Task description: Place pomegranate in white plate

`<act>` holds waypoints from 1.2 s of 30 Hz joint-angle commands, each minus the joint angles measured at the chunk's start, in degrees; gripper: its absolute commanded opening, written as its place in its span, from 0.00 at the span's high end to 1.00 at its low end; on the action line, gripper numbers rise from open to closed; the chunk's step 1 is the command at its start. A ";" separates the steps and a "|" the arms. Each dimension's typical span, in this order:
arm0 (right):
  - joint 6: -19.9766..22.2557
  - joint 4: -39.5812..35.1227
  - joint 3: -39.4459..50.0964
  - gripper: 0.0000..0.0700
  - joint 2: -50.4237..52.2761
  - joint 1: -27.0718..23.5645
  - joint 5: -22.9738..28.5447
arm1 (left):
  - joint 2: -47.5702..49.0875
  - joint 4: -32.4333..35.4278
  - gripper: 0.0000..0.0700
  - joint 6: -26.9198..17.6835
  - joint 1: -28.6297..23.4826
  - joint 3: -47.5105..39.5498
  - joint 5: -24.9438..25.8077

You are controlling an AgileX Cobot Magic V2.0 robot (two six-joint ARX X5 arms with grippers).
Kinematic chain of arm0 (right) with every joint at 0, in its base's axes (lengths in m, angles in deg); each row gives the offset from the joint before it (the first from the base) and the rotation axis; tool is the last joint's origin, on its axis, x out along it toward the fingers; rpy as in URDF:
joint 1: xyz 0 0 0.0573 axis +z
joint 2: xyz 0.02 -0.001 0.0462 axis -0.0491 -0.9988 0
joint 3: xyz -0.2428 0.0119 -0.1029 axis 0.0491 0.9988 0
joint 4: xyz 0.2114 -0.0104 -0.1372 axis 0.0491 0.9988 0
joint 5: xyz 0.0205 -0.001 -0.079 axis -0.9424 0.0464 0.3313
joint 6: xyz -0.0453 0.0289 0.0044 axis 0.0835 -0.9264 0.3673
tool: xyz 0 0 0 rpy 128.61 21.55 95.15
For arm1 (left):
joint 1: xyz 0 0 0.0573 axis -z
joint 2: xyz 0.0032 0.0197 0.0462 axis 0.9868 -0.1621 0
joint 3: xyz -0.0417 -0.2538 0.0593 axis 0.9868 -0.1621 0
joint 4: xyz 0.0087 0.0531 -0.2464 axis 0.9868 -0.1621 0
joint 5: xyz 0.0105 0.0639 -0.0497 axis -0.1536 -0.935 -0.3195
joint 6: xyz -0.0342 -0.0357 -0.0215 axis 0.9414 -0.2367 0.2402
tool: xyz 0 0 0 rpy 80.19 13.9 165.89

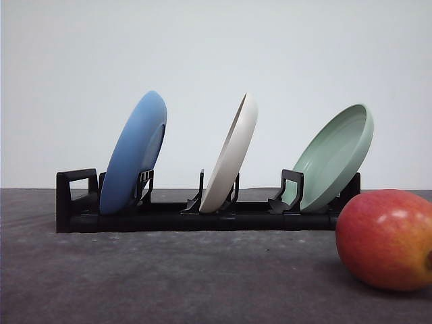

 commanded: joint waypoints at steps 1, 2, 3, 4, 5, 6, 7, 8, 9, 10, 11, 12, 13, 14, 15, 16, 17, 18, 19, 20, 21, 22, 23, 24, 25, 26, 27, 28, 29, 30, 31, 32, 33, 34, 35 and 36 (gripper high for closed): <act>4.42 2.84 -5.29 0.99 -3.37 -0.07 -3.72 | -3.19 -0.46 0.99 -2.27 0.52 4.63 5.14; 6.07 4.96 -7.92 0.99 -5.35 -0.07 -5.77 | -4.93 -1.09 0.99 -3.24 0.81 6.64 7.69; 7.88 6.88 -10.34 0.99 -7.18 -0.07 -7.76 | -6.75 -1.90 0.99 -4.71 1.13 8.80 10.52; 10.17 9.08 -13.08 0.99 -9.28 -0.07 -10.22 | -8.69 -3.11 0.99 -6.50 1.51 11.11 13.30; 12.11 10.85 -15.31 0.99 -10.98 -0.07 -12.35 | -10.28 -4.45 0.99 -8.20 1.85 13.12 15.49; 14.22 12.64 -17.63 0.99 -12.75 -0.07 -14.78 | -11.94 -6.19 0.99 -10.35 2.21 15.27 17.90; 16.10 14.10 -19.56 0.99 -14.21 -0.07 -16.82 | -13.36 -7.95 0.99 -12.49 2.57 17.15 19.84; 17.53 15.21 -21.26 0.99 -15.42 -0.04 -18.56 | -14.59 -9.74 0.99 -14.19 2.95 18.90 21.38; 18.74 15.97 -22.71 0.99 -16.42 -0.01 -20.14 | -15.62 -11.26 0.99 -15.51 3.34 20.35 22.63; 19.78 16.31 -23.89 0.99 -17.20 0.07 -21.62 | -16.66 -12.70 0.99 -17.03 3.80 21.82 23.83; 20.52 16.33 -24.67 0.99 -17.74 0.27 -22.64 | -17.26 -13.49 0.99 -18.01 4.19 22.73 24.29; 21.16 16.29 -25.20 0.99 -18.07 0.52 -23.18 | -17.70 -13.55 0.99 -18.63 4.60 23.29 24.35; 21.57 16.09 -25.48 0.99 -18.27 0.78 -23.66 | -17.90 -12.95 0.99 -18.67 5.00 23.47 24.35; 21.58 15.82 -25.48 0.99 -18.43 0.97 -23.82 | -17.93 -12.42 0.99 -18.69 5.30 23.45 24.30; 21.66 15.83 -25.46 0.99 -18.43 1.10 -23.76 | -18.04 -11.96 0.99 -18.69 5.50 23.45 24.28; 21.62 15.87 -25.46 0.99 -18.43 1.20 -23.74 | -18.10 -11.65 0.99 -18.67 5.68 23.45 24.30; 21.64 15.87 -25.46 0.99 -18.43 1.25 -23.71 | -18.10 -11.67 0.98 -18.67 5.77 23.45 24.30; 21.62 15.87 -25.46 0.99 -18.43 1.35 -23.65 | -18.12 -11.74 0.98 -18.67 5.83 23.45 24.28; 21.64 15.87 -25.46 0.99 -18.43 1.49 -23.63 | -18.12 -11.72 0.98 -18.67 5.81 23.45 24.28; 21.62 15.87 -25.46 0.99 -18.43 1.60 -23.63 | -18.12 -11.69 0.96 -18.69 5.83 23.45 24.28; 21.62 15.87 -25.46 0.99 -18.43 1.74 -23.63 | -18.13 -11.72 0.95 -18.69 5.81 23.45 24.26; 21.62 15.87 -25.46 0.99 -18.43 1.88 -23.61 | -18.21 -11.72 0.95 -18.69 5.81 23.45 24.26; 21.60 15.87 -25.46 0.99 -18.43 1.94 -23.61 | -18.23 -11.72 0.94 -18.69 5.81 23.45 24.26; 21.60 15.87 -25.46 0.99 -18.43 2.08 -23.63 | -18.27 -11.72 0.90 -18.69 5.84 23.45 24.26; 21.62 15.87 -25.46 0.98 -18.43 2.25 -23.63 | -18.34 -11.72 0.82 -18.69 5.88 23.45 24.26; 21.62 15.87 -25.46 0.94 -18.43 2.45 -23.61 | -18.38 -11.74 0.72 -18.69 5.95 23.45 24.26; 21.62 15.87 -25.46 0.86 -18.43 2.64 -23.63 | -18.50 -11.72 0.59 -18.69 6.12 23.45 24.26; 21.62 15.87 -25.46 0.73 -18.43 2.93 -23.61 | -18.60 -11.74 0.46 -18.67 6.36 23.45 24.26; 21.62 15.87 -25.46 0.60 -18.43 3.18 -23.61 | -18.67 -11.76 0.35 -18.66 6.61 23.45 24.23; 21.61 15.87 -25.46 0.45 -18.43 3.44 -23.60 | -18.79 -11.72 0.25 -18.64 6.89 23.45 24.12; 21.59 15.87 -25.46 0.30 -18.43 3.74 -23.58 | -18.95 -11.72 0.18 -18.64 7.24 23.45 23.98; 21.55 15.87 -25.46 0.20 -18.43 4.02 -23.58 | -19.02 -11.73 0.15 -18.64 7.51 23.45 23.95; 21.44 15.87 -25.46 0.14 -18.43 4.34 -23.61 | -19.14 -11.69 0.15 -18.61 7.81 23.45 23.87; 21.44 15.87 -25.46 0.11 -18.43 4.72 -23.61 | -19.30 -11.69 0.15 -18.51 8.22 23.45 23.85; 21.44 15.87 -25.46 0.11 -18.43 5.04 -23.61 | -19.39 -11.71 0.15 -18.09 8.63 23.45 23.84; 21.44 15.87 -25.46 0.11 -18.43 5.34 -23.61 | -19.54 -11.69 0.15 -17.74 9.07 23.45 23.70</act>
